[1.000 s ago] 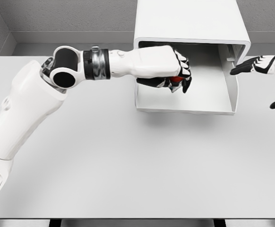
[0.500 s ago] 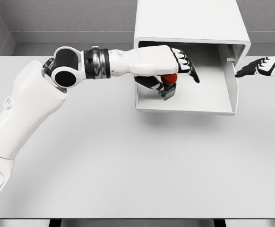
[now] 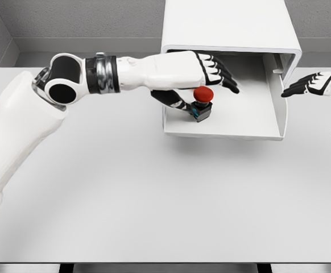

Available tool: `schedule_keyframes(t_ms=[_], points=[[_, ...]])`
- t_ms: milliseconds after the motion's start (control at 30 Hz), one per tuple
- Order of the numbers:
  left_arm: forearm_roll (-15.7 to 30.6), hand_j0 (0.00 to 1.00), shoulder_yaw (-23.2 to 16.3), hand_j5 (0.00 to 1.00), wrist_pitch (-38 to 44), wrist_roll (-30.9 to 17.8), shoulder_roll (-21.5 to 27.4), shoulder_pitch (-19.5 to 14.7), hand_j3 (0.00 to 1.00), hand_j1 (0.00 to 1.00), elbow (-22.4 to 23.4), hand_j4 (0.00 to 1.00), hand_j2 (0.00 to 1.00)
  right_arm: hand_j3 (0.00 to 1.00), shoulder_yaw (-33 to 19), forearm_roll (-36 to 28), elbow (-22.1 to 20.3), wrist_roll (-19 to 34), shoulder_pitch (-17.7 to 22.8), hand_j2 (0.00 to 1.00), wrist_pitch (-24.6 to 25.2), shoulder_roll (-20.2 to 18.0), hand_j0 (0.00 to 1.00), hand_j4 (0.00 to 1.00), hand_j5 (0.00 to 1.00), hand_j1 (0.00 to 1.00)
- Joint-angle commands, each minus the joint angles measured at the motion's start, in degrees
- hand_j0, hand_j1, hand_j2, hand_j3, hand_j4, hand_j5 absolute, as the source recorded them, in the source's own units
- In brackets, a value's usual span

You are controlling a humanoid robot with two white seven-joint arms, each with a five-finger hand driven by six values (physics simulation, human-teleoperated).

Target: Slide open multi-storey tabletop storage cabinets and put open load switch and slide close multi-storey tabletop storage cabinets

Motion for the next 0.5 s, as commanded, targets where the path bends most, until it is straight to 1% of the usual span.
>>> schedule_keyframes(t_ms=[0, 33, 67, 100, 133, 167, 200, 233, 333, 367, 433, 467], points=[[4.0, 0.91, -0.03, 0.91, 0.17, 0.06, 3.0, 0.0, 0.91, 0.91, -3.02, 0.91, 0.91, 1.0, -0.08, -0.43, -0.52, -0.03, 0.01, 1.0, 0.17, 0.11, 1.0, 1.0, 1.0, 1.0], [6.81, 0.96, -0.12, 0.96, 0.17, -0.03, 5.72, -0.09, 0.96, 0.96, -5.3, 0.96, 0.96, 1.0, -0.08, -0.52, -0.88, -0.03, 0.01, 1.0, 0.17, 0.55, 1.0, 1.0, 1.0, 1.0], [11.03, 1.0, -0.64, 1.0, 0.17, -0.03, 9.06, -0.18, 1.0, 1.0, -9.08, 1.0, 1.0, 1.0, -0.08, -0.52, -1.05, -0.03, 0.71, 1.0, 0.17, 0.81, 1.0, 1.0, 1.0, 1.0], [15.87, 1.0, -1.44, 1.0, 0.17, -0.03, 13.8, -0.26, 1.0, 1.0, -12.34, 1.0, 1.0, 1.0, -0.08, -0.6, -1.14, -0.03, 1.41, 1.0, 0.17, 1.34, 1.0, 1.0, 1.0, 1.0], [19.64, 1.0, -1.44, 1.0, 0.17, 0.06, 17.49, -0.26, 1.0, 1.0, -14.45, 1.0, 1.0, 1.0, -0.08, -0.87, -1.05, -0.03, 1.85, 1.0, 0.17, 2.21, 1.0, 1.0, 1.0, 1.0], [22.64, 1.0, -1.44, 1.0, 0.17, 0.06, 21.89, 0.26, 1.0, 1.0, -15.06, 1.0, 1.0, 1.0, -0.17, -1.04, -1.05, -0.03, 2.55, 1.0, 0.17, 3.01, 1.0, 1.0, 1.0, 1.0], [23.08, 1.0, -1.44, 1.0, 0.17, 0.06, 24.27, 0.44, 1.0, 1.0, -16.29, 1.0, 1.0, 1.0, -0.25, -1.04, -1.05, -0.03, 3.52, 1.0, 0.17, 3.62, 1.0, 1.0, 1.0, 1.0], [24.22, 1.0, -1.26, 1.0, 0.17, 0.06, 27.43, 1.4, 1.0, 1.0, -17.0, 1.0, 1.0, 1.0, -0.25, -1.22, -1.05, -0.03, 3.79, 1.0, 0.17, 4.24, 1.0, 1.0, 1.0, 1.0], [25.89, 1.0, -0.82, 1.0, 0.17, -0.03, 32.27, 4.66, 1.0, 1.0, -17.0, 1.0, 1.0, 1.0, -0.34, -1.4, -1.23, -2.24, 4.58, 1.0, 0.17, 5.12, 1.0, 1.0, 1.0, 1.0], [25.89, 1.0, -0.82, 1.0, 0.17, 0.05, 32.62, 5.27, 1.0, 1.0, -17.0, 1.0, 1.0, 1.0, -0.26, -1.4, -1.67, -2.42, 4.58, 1.0, 0.17, 5.03, 1.0, 1.0, 1.0, 1.0], [26.6, 1.0, -0.73, 1.0, 0.17, 0.14, 35.08, 6.59, 1.0, 1.0, -17.0, 1.0, 1.0, 1.0, -0.96, -1.31, -1.58, -2.42, 4.58, 1.0, 0.17, 4.06, 1.0, 1.0, 1.0, 1.0], [26.51, 1.0, -0.82, 1.0, 0.17, 0.14, 35.17, 6.77, 1.0, 1.0, -16.91, 1.0, 1.0, 1.0, -2.27, -1.39, -1.58, -2.42, 4.58, 1.0, 0.17, 3.98, 1.0, 1.0, 1.0, 1.0]])
